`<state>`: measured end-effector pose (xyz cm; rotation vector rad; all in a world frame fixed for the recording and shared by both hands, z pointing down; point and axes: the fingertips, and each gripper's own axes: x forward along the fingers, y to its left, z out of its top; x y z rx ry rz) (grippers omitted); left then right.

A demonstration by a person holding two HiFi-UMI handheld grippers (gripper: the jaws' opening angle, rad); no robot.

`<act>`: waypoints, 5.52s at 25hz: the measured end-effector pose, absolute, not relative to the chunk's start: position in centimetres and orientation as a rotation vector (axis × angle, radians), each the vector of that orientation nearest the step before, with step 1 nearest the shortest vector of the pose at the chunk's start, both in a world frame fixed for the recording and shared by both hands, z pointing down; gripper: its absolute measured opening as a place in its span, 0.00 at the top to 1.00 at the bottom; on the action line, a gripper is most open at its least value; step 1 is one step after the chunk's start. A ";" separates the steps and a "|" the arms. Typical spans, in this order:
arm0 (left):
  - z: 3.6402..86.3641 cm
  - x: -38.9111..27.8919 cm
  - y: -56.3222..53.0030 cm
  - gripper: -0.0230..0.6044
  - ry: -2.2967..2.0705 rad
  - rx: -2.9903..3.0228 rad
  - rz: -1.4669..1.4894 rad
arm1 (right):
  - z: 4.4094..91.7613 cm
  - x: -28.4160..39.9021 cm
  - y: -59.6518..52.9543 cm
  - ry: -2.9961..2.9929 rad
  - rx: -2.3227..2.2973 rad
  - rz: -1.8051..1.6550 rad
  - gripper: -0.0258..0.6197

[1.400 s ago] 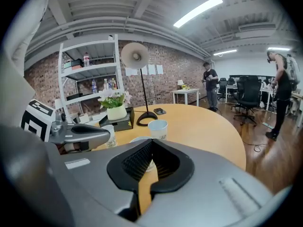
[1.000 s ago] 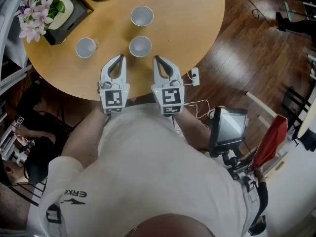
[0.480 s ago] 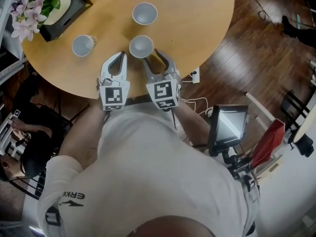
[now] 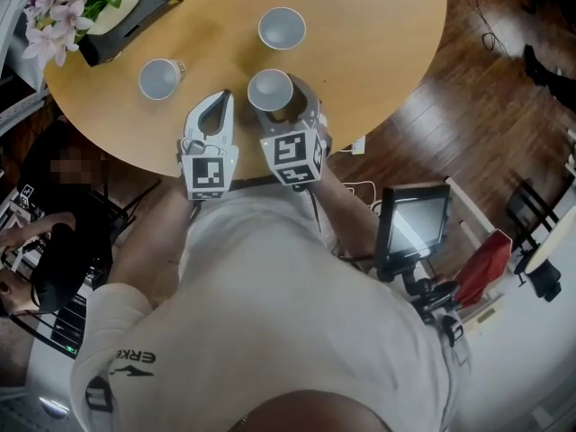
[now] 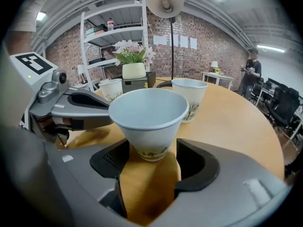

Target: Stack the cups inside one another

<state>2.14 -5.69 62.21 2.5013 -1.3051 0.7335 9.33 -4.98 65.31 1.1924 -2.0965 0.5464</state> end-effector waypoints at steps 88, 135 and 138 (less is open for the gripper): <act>48.9 -19.2 -11.0 0.96 -1.656 2.475 0.398 | 52.5 -9.2 -11.6 -2.217 1.274 0.342 0.50; 51.3 -15.1 -12.6 0.96 -1.542 2.528 0.524 | 57.0 -9.6 -12.3 -2.256 1.173 0.417 0.50; 51.7 -15.4 -13.1 0.96 -1.550 2.503 0.524 | 57.0 -9.7 -12.4 -2.255 1.172 0.413 0.50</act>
